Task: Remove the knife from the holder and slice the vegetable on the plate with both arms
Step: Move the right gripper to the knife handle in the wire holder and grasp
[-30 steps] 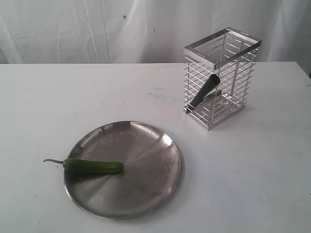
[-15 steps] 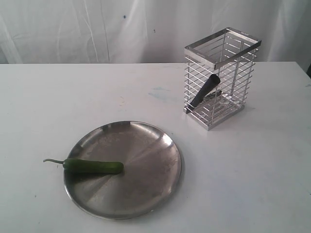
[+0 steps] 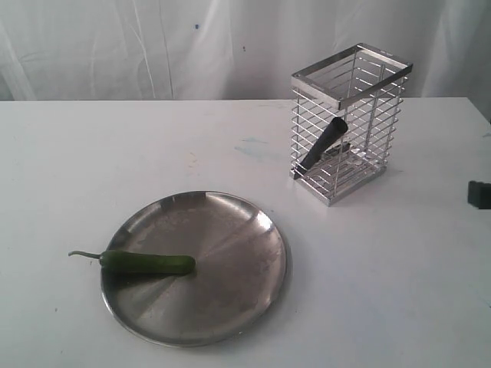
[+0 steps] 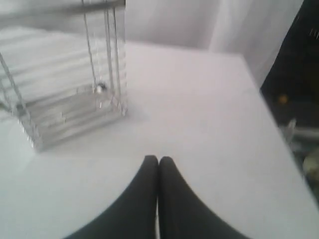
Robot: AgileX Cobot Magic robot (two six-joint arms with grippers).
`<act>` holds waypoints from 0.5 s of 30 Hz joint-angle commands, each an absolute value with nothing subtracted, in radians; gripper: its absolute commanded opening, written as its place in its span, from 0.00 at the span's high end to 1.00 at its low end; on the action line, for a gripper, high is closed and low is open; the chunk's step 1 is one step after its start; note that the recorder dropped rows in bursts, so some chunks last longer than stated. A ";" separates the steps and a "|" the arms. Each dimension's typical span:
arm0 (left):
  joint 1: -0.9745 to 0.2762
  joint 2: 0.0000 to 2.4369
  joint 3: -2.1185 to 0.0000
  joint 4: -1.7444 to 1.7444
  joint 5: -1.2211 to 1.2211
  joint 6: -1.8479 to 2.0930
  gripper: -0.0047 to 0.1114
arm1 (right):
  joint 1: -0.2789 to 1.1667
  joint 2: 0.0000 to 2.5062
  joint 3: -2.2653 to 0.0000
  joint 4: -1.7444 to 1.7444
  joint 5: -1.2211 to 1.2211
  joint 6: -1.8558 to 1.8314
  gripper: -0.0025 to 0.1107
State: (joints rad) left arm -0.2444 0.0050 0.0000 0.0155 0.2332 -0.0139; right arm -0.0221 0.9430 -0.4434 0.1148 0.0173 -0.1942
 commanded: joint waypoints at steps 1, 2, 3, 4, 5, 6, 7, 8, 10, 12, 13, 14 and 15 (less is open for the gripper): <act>-0.241 0.000 0.000 0.012 0.232 -0.021 0.96 | -0.021 1.148 -0.585 0.127 0.370 -0.112 0.98; -0.241 0.000 0.000 0.012 0.232 -0.021 0.96 | -0.021 1.197 -0.634 0.132 0.496 -0.125 0.98; -0.241 0.000 0.000 0.012 0.232 -0.021 0.96 | -0.021 1.241 -0.680 0.140 0.616 -0.155 0.98; -0.241 0.000 0.000 0.012 0.232 -0.021 0.96 | -0.019 1.272 -0.713 0.149 0.717 -0.183 0.98; -0.241 0.000 0.000 0.012 0.232 -0.021 0.96 | -0.019 1.303 -0.749 0.182 0.790 -0.207 0.98; -0.241 0.000 0.000 0.012 0.232 -0.021 0.96 | -0.019 1.326 -0.778 0.222 0.839 -0.234 0.98; -0.241 0.000 0.000 0.012 0.232 -0.021 0.96 | -0.019 1.337 -0.796 0.275 0.870 -0.264 0.98; -0.241 0.000 0.000 0.012 0.232 -0.021 0.96 | -0.019 1.342 -0.816 0.339 0.902 -0.320 0.98; -0.241 0.000 0.000 0.012 0.232 -0.021 0.96 | -0.019 1.337 -0.846 0.495 0.962 -0.458 0.98; -0.241 0.000 0.000 0.012 0.232 -0.021 0.96 | -0.010 1.326 -0.902 0.679 1.074 -0.603 0.98; -0.241 0.000 0.000 0.012 0.232 -0.021 0.96 | 0.027 1.325 -0.967 0.684 1.132 -0.605 0.98; -0.241 0.000 0.000 0.012 0.232 -0.021 0.96 | 0.057 1.325 -1.004 0.659 1.142 -0.594 0.98; -0.241 0.000 0.000 0.012 0.232 -0.021 0.96 | 0.118 1.325 -1.073 0.586 1.146 -0.556 0.98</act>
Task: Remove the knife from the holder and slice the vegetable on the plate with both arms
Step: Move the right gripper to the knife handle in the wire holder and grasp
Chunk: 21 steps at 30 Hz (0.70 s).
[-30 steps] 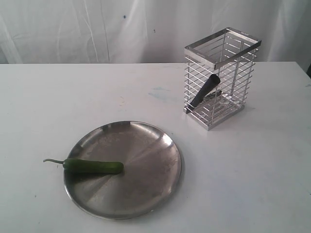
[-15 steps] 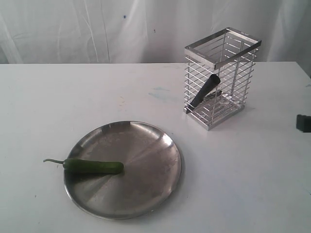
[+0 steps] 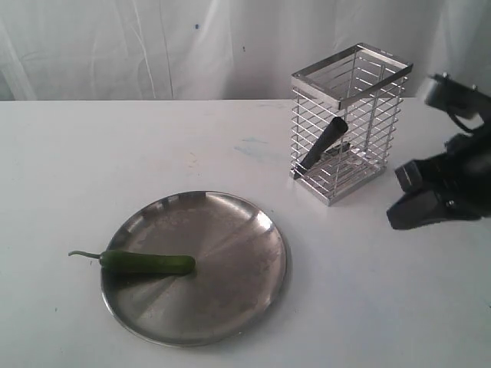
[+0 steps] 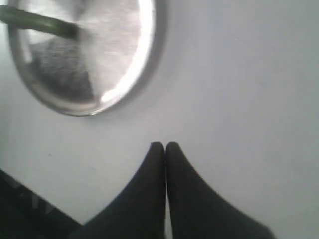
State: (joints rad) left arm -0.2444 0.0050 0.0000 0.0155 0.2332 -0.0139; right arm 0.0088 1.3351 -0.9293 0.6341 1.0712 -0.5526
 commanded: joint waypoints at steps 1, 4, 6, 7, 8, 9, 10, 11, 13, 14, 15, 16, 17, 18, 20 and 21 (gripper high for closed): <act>-0.241 0.000 0.000 0.012 0.232 -0.021 0.96 | 0.156 1.325 -1.114 0.535 1.144 -0.534 0.98; -0.241 0.000 0.000 0.012 0.232 -0.021 0.96 | 0.311 1.341 -1.269 0.244 1.065 -0.392 0.98; -0.241 0.000 0.000 0.012 0.232 -0.021 0.96 | 0.333 1.353 -1.295 0.177 0.960 -0.369 0.98; -0.241 0.000 0.000 0.012 0.232 -0.021 0.96 | 0.333 1.358 -1.295 0.182 0.924 -0.373 0.97; -0.241 0.000 0.000 0.012 0.232 -0.021 0.96 | 0.333 1.365 -1.295 0.184 0.900 -0.390 0.94; -0.241 0.000 0.000 0.012 0.232 -0.021 0.96 | 0.333 1.376 -1.295 0.189 0.880 -0.412 0.89; -0.241 0.000 0.000 0.012 0.232 -0.021 0.96 | 0.333 1.394 -1.295 0.184 0.871 -0.432 0.83; -0.241 0.000 0.000 0.012 0.232 -0.021 0.96 | 0.333 1.416 -1.295 0.184 0.867 -0.446 0.75; -0.241 0.000 0.000 0.012 0.232 -0.021 0.96 | 0.333 1.457 -1.295 0.184 0.865 -0.446 0.61; -0.241 0.000 0.000 0.012 0.232 -0.021 0.96 | 0.333 1.472 -1.295 0.184 0.863 -0.446 0.53; -0.241 0.000 0.000 0.012 0.232 -0.021 0.96 | 0.333 1.491 -1.295 0.184 0.861 -0.446 0.46; -0.241 0.000 0.000 0.012 0.232 -0.021 0.96 | 0.333 1.508 -1.295 0.184 0.856 -0.446 0.41; -0.241 0.000 0.000 0.012 0.232 -0.021 0.96 | 0.333 1.519 -1.295 0.184 0.847 -0.446 0.38; -0.241 0.000 0.000 0.012 0.232 -0.021 0.96 | 0.333 1.532 -1.295 0.184 0.843 -0.445 0.38; -0.241 0.000 0.000 0.012 0.232 -0.021 0.96 | 0.333 1.548 -1.295 0.184 0.832 -0.445 0.38; -0.241 0.000 0.000 0.012 0.232 -0.021 0.96 | 0.333 1.556 -1.295 0.184 0.822 -0.445 0.38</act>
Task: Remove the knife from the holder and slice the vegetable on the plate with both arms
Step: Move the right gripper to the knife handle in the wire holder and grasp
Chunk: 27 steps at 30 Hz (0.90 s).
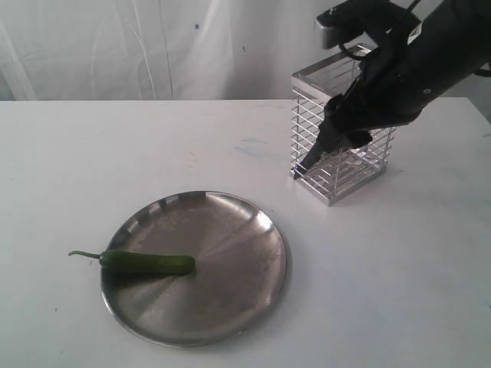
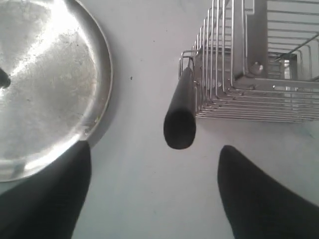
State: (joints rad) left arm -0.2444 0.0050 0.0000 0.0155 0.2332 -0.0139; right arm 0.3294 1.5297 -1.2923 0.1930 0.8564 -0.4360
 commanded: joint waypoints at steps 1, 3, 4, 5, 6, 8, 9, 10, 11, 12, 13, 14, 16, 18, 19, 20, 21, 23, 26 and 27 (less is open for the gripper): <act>-0.241 0.000 0.000 0.012 0.232 -0.021 0.96 | 0.333 1.563 -1.295 0.184 0.806 -0.445 0.38; -0.241 0.000 0.000 0.012 0.232 -0.021 0.96 | 0.333 1.576 -1.295 0.184 0.768 -0.441 0.38; -0.241 0.000 0.000 0.012 0.232 -0.021 0.96 | 0.333 1.580 -1.295 0.184 0.748 -0.439 0.38; -0.241 0.000 0.000 0.012 0.232 -0.021 0.96 | 0.333 1.586 -1.295 0.184 0.731 -0.437 0.38; -0.241 0.000 0.000 0.012 0.232 -0.021 0.96 | 0.333 1.594 -1.295 0.184 0.718 -0.434 0.38; -0.241 0.000 0.000 0.012 0.232 -0.021 0.96 | 0.333 1.611 -1.295 0.184 0.704 -0.434 0.38; -0.241 0.000 0.000 0.012 0.232 -0.021 0.96 | 0.333 1.619 -1.295 0.184 0.702 -0.434 0.38; -0.241 0.000 0.000 0.012 0.232 -0.021 0.96 | 0.333 1.628 -1.295 0.184 0.700 -0.434 0.38; -0.241 0.000 0.000 0.012 0.232 -0.021 0.96 | 0.333 1.636 -1.295 0.184 0.697 -0.434 0.38; -0.241 0.000 0.000 0.012 0.232 -0.021 0.96 | 0.333 1.642 -1.295 0.184 0.690 -0.434 0.38; -0.241 0.000 0.000 0.012 0.232 -0.021 0.96 | 0.333 1.650 -1.295 0.184 0.684 -0.434 0.38; -0.241 0.000 0.000 0.012 0.232 -0.021 0.96 | 0.333 1.654 -1.295 0.184 0.674 -0.434 0.38; -0.241 0.000 0.000 0.012 0.232 -0.021 0.96 | 0.333 1.659 -1.295 0.184 0.657 -0.427 0.38; -0.241 0.000 0.000 0.012 0.232 -0.021 0.96 | 0.333 1.665 -1.295 0.184 0.648 -0.411 0.41; -0.241 0.000 0.000 0.012 0.232 -0.021 0.96 | 0.333 1.667 -1.295 0.184 0.648 -0.406 0.43; -0.241 0.000 0.000 0.012 0.232 -0.021 0.96 | 0.333 1.667 -1.295 0.184 0.648 -0.406 0.45; -0.241 0.000 0.000 0.012 0.232 -0.021 0.96 | 0.333 1.670 -1.295 0.184 0.648 -0.406 0.47; -0.241 0.000 0.000 0.012 0.232 -0.021 0.96 | 0.333 1.672 -1.295 0.184 0.648 -0.406 0.51; -0.241 0.000 0.000 0.012 0.232 -0.021 0.96 | 0.333 1.672 -1.295 0.184 0.648 -0.406 0.59; -0.241 0.000 0.000 0.012 0.232 -0.021 0.96 | 0.333 1.672 -1.295 0.184 0.650 -0.406 0.64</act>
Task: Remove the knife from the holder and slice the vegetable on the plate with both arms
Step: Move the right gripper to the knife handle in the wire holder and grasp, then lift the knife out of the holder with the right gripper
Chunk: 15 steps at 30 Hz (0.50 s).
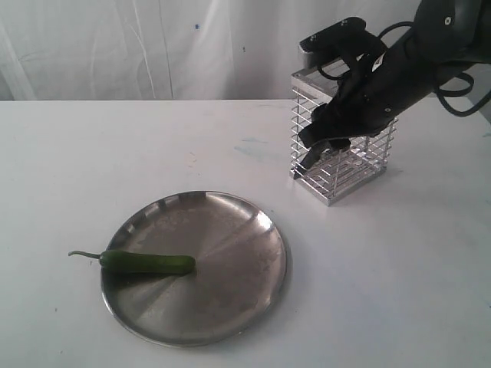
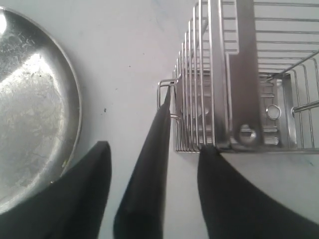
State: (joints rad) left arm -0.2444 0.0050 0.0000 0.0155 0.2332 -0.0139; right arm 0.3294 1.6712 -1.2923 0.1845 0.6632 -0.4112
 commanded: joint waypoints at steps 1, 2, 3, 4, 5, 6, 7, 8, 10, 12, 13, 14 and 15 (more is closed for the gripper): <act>-0.241 0.000 0.000 0.012 0.232 -0.021 0.96 | 0.333 1.672 -1.295 0.184 0.650 -0.404 0.67; -0.241 0.000 0.000 0.012 0.232 -0.021 0.96 | 0.333 1.672 -1.295 0.184 0.650 -0.399 0.71; -0.241 0.000 0.000 0.012 0.232 -0.021 0.96 | 0.333 1.672 -1.295 0.184 0.650 -0.396 0.74; -0.241 0.000 0.000 0.012 0.232 -0.021 0.96 | 0.333 1.672 -1.295 0.184 0.650 -0.392 0.78; -0.241 0.000 0.000 0.012 0.232 -0.021 0.96 | 0.333 1.672 -1.295 0.184 0.650 -0.391 0.81; -0.241 0.000 0.000 0.012 0.232 -0.021 0.96 | 0.333 1.669 -1.295 0.184 0.650 -0.390 0.84; -0.241 0.000 0.000 0.012 0.232 -0.021 0.96 | 0.333 1.668 -1.295 0.184 0.650 -0.390 0.86; -0.241 0.000 0.000 0.012 0.232 -0.021 0.96 | 0.333 1.665 -1.295 0.184 0.650 -0.390 0.88; -0.241 0.000 0.000 0.012 0.232 -0.021 0.96 | 0.333 1.653 -1.295 0.184 0.650 -0.390 0.90; -0.241 0.000 0.000 0.012 0.232 -0.021 0.96 | 0.333 1.637 -1.295 0.184 0.650 -0.390 0.91; -0.241 0.000 0.000 0.012 0.232 -0.021 0.96 | 0.333 1.624 -1.295 0.184 0.650 -0.390 0.91; -0.241 0.000 0.000 0.012 0.232 -0.021 0.96 | 0.333 1.613 -1.295 0.184 0.650 -0.390 0.91; -0.241 0.000 0.000 0.012 0.232 -0.021 0.96 | 0.333 1.600 -1.295 0.184 0.650 -0.390 0.91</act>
